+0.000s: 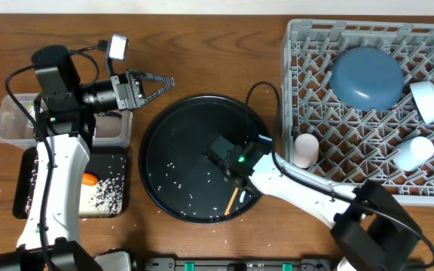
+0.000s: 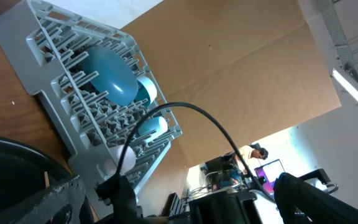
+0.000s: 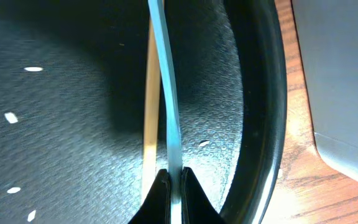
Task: Sort waste into correct bins and load items into the dishwasher rack
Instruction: 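Close right gripper on the white knife and lift it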
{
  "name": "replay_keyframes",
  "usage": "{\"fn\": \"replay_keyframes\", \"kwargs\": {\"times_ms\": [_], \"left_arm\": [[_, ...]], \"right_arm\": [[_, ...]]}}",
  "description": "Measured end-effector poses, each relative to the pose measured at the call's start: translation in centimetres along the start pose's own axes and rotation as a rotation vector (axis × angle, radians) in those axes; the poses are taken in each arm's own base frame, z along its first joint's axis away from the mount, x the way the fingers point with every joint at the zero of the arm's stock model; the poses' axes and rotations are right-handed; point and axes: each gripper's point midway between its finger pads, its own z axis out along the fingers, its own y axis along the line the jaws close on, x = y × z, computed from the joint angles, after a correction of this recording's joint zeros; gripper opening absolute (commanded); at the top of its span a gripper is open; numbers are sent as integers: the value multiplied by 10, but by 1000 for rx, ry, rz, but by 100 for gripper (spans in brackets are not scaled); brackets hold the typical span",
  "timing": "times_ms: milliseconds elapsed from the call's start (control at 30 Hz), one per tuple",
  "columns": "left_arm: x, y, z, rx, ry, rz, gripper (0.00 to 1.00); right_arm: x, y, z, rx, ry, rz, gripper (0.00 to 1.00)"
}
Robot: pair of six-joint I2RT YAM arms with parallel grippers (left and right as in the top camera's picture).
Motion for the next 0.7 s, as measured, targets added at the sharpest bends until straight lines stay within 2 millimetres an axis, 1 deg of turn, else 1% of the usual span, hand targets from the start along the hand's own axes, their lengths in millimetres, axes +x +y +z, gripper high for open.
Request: {"fn": "replay_keyframes", "kwargs": {"times_ms": [100, 267, 400, 467, 567, 700], "left_arm": [[0, 0, 0, 0, 0, 0, 98], [0, 0, 0, 0, 0, 0, 98], [0, 0, 0, 0, 0, 0, 98], [0, 0, 0, 0, 0, 0, 98], [0, 0, 0, 0, 0, 0, 98], [0, 0, 0, 0, 0, 0, 98]], "right_arm": [[-2, 3, -5, -19, -6, -11, 1], [-3, 4, -6, -25, -8, -44, 1], [-4, 5, -7, -29, -9, -110, 1], [-6, 10, -10, -45, -6, -151, 1], [-13, 19, -23, -92, -8, -192, 1], [-24, 28, -51, -187, -23, -205, 2]]}}
